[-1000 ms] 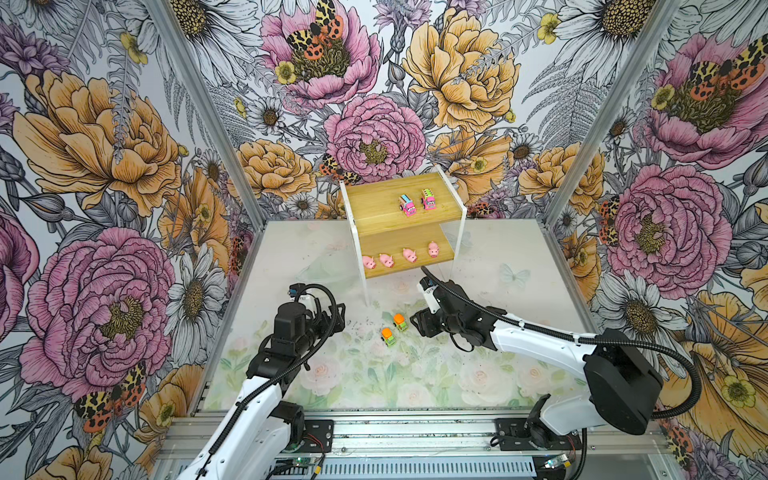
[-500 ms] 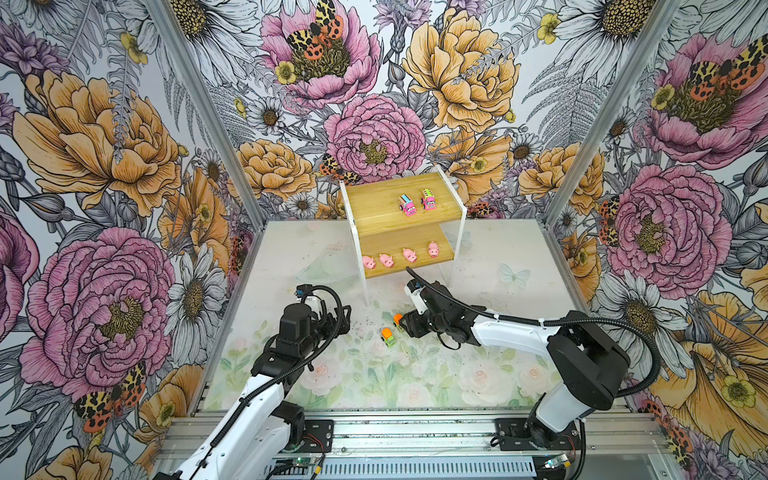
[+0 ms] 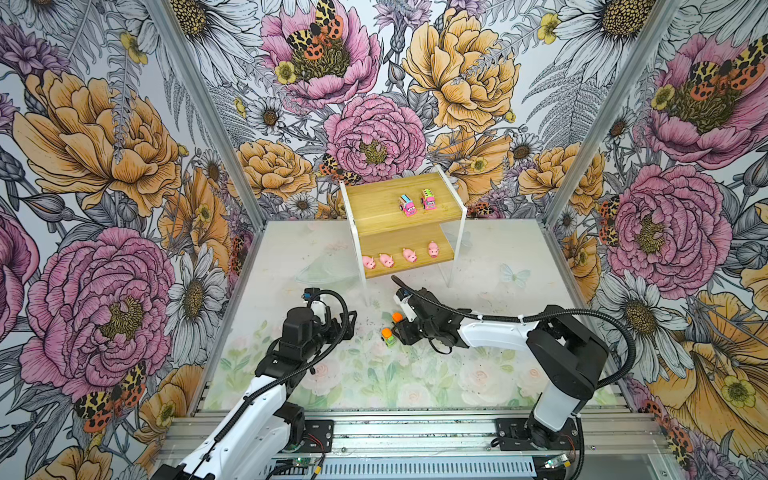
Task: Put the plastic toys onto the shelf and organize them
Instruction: 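Lower the open right gripper over the green truck with orange top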
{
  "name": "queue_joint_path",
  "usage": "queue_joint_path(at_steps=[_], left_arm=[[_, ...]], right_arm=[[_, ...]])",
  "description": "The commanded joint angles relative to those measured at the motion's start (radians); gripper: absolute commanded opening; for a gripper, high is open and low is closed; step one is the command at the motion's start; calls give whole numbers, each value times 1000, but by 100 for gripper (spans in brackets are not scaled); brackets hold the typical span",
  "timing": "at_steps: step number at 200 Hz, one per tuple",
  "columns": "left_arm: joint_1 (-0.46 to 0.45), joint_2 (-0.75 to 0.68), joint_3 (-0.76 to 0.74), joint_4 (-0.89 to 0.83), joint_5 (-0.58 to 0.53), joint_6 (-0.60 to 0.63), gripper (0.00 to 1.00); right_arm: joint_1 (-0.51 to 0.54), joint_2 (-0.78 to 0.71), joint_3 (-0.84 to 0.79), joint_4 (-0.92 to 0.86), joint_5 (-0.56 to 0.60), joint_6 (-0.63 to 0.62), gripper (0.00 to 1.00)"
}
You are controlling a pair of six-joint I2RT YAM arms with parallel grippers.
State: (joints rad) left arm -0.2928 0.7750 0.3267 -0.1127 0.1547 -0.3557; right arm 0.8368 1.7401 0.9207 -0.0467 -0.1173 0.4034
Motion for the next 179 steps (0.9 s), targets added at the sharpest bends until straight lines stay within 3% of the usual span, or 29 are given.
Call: queue_joint_path(at_steps=[1,58,179], left_arm=[[-19,10,-11,68,61,41,99],[-73,42,-7,96,77,78,99],[-75,83,9,80,49,75,99]], right_arm=[[2,25,36,16,21,-2,54],[2,48,58,3,48,-10,51],[-9,54,84,-28,80,-99,50]])
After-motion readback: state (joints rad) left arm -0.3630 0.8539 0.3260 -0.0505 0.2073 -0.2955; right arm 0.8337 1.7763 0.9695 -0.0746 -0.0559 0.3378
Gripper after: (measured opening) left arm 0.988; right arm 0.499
